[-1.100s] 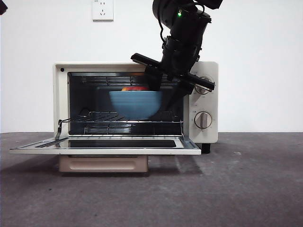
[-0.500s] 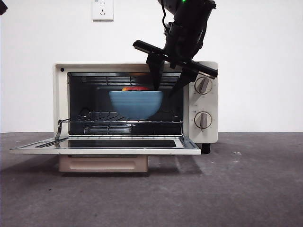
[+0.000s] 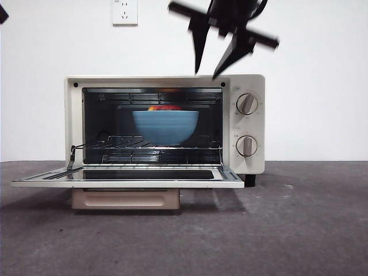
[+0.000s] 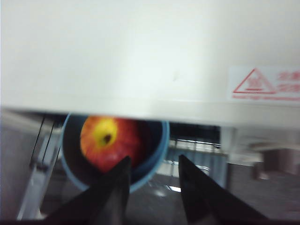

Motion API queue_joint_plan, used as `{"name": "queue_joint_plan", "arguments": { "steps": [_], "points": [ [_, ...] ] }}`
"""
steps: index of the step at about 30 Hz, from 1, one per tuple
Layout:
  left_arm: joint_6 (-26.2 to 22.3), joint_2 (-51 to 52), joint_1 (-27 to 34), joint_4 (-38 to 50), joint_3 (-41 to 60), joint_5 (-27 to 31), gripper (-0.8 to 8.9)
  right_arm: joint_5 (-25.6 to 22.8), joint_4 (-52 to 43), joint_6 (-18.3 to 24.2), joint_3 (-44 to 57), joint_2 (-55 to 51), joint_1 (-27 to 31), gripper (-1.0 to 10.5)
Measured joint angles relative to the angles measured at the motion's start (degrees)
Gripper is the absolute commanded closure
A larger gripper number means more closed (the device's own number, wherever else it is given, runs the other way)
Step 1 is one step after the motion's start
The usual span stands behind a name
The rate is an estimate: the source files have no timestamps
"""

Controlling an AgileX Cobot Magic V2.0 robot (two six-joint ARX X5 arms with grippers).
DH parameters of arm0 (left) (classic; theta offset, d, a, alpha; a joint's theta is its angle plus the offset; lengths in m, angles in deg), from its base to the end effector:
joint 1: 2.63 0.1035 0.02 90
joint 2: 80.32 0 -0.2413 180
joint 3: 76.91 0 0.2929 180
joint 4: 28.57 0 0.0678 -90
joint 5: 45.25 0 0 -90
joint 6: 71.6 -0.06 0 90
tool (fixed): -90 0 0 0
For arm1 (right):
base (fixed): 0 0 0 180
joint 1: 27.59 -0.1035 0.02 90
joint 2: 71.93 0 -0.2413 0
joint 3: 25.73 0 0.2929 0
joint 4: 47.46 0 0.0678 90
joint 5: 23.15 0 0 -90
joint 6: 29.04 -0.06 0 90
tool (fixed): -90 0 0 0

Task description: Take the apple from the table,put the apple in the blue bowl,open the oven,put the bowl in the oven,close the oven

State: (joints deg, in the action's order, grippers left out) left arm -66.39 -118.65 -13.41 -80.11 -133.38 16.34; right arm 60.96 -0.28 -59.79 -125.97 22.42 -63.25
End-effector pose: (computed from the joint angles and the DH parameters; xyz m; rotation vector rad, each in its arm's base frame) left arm 0.2007 -0.0673 0.2780 -0.1759 0.6174 -0.6375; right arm 0.3493 0.2430 0.2900 0.2462 0.7883 0.2982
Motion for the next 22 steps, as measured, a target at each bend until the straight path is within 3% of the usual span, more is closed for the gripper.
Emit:
{"name": "queue_joint_plan", "arguments": {
  "steps": [5, 9, 15, 22],
  "points": [
    [0.00, -5.46, 1.60, 4.07, 0.00, 0.20, 8.07, -0.17, 9.31, 11.17, -0.04, -6.91, -1.22, 7.8],
    [0.04, -11.43, 4.74, 7.52, 0.00, 0.37, 8.07, -0.33, 17.27, 16.83, -0.04, -10.88, -1.92, 7.8],
    [0.13, -20.48, 10.80, 12.52, 0.00, 0.44, 8.07, -0.35, 21.24, 20.48, 1.86, -17.20, -2.01, 7.8],
    [0.35, -31.63, 14.56, 18.43, 0.02, 0.63, 8.07, -0.35, 20.00, 21.33, 12.63, -27.17, -2.05, 7.8]
  ]
}}
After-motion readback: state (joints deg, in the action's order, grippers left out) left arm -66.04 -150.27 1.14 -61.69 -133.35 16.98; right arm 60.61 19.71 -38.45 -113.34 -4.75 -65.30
